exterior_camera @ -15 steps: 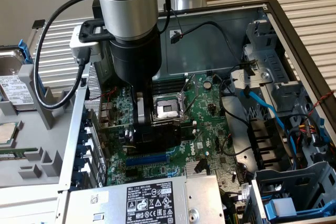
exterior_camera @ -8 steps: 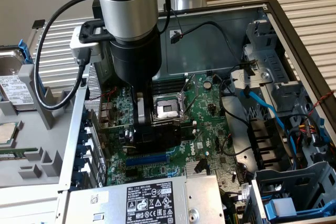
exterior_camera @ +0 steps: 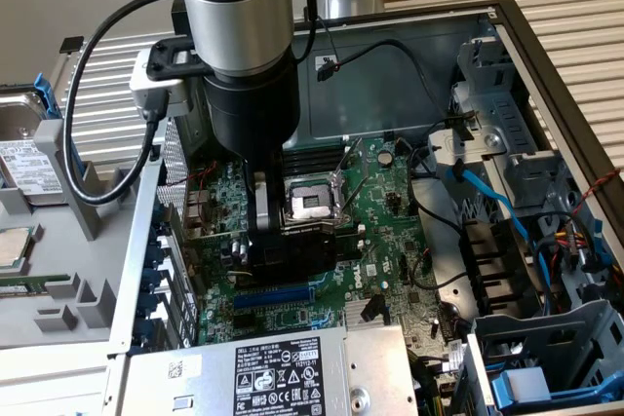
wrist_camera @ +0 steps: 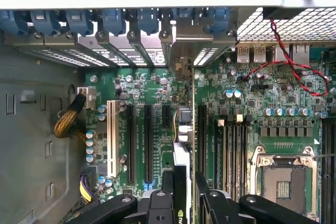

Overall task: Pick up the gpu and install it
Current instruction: 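Insert the gpu into the slot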

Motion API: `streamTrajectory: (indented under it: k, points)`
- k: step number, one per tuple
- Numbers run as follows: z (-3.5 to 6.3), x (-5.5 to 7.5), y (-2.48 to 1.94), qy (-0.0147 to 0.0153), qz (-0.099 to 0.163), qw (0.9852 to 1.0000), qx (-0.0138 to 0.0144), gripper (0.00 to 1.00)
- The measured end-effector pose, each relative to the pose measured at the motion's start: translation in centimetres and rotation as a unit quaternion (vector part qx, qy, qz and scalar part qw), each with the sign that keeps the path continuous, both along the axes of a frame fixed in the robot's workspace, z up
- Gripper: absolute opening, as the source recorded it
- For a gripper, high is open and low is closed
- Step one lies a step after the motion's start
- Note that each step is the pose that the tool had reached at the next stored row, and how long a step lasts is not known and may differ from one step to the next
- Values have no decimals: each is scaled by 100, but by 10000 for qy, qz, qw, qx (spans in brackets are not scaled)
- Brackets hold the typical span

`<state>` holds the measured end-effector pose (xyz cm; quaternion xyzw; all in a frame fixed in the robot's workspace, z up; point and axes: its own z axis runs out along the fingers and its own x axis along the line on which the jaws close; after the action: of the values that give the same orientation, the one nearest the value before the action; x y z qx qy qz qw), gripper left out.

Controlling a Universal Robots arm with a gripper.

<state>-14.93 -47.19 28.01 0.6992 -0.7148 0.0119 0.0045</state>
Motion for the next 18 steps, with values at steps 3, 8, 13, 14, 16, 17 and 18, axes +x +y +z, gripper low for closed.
streamTrajectory:
  k: [3, 8, 13, 14, 16, 17, 18]
  points:
    - [0, 0, 0, 0, 0, 10000, 0, 27]
    - [0, -6, 1, -3, 0, 10000, 0, 27]
    - [0, -27, 9, -6, 0, 10000, 0, 27]
    - [0, -26, 9, -6, 0, 10000, 0, 27]
    - [0, -27, 9, -7, 0, 10000, 0, 27]
    - [0, -28, 11, -13, 0, 10000, 0, 27]
    - [0, -30, 16, -20, -1, 10000, 0, 27]
